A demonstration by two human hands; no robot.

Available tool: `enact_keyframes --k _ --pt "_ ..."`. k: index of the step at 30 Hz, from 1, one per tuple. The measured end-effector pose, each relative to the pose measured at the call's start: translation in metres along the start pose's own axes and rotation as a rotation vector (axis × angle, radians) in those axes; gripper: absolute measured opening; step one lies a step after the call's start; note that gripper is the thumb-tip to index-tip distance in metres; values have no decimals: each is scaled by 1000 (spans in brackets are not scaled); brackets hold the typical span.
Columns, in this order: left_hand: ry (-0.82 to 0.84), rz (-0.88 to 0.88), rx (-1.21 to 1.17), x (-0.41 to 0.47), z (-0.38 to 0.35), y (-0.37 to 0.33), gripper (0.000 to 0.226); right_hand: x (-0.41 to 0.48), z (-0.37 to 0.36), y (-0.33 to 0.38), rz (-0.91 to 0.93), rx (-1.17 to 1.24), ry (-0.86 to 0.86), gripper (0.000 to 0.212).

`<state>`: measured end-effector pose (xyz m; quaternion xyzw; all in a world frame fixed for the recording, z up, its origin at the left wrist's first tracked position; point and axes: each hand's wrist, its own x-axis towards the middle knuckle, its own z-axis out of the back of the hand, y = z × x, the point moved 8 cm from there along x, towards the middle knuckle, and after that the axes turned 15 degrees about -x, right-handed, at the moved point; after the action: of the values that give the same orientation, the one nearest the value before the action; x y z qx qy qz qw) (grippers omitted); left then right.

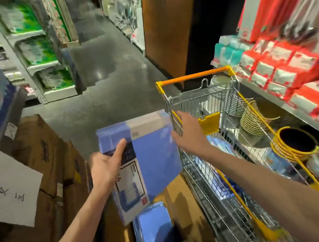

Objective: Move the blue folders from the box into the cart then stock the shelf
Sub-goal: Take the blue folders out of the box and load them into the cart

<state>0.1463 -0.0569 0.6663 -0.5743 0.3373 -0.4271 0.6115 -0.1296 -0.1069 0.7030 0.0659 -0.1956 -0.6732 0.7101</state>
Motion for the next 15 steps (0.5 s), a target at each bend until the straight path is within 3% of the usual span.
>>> enact_keyframes --k 3,7,12,15 --pt "-60 -9 -61 -15 -10 -7 48 -44 -17 -57 -354 150 180 75" --pt "-69 60 -129 -36 -43 -15 58 -97 -22 -95 -461 176 344 87" --pt "-74 201 -277 -69 -104 -19 53 -132 -21 -139 -617 473 362 76" --pt "-62 246 -342 -98 -148 -34 47 -149 -19 -178 -781 654 315 53"
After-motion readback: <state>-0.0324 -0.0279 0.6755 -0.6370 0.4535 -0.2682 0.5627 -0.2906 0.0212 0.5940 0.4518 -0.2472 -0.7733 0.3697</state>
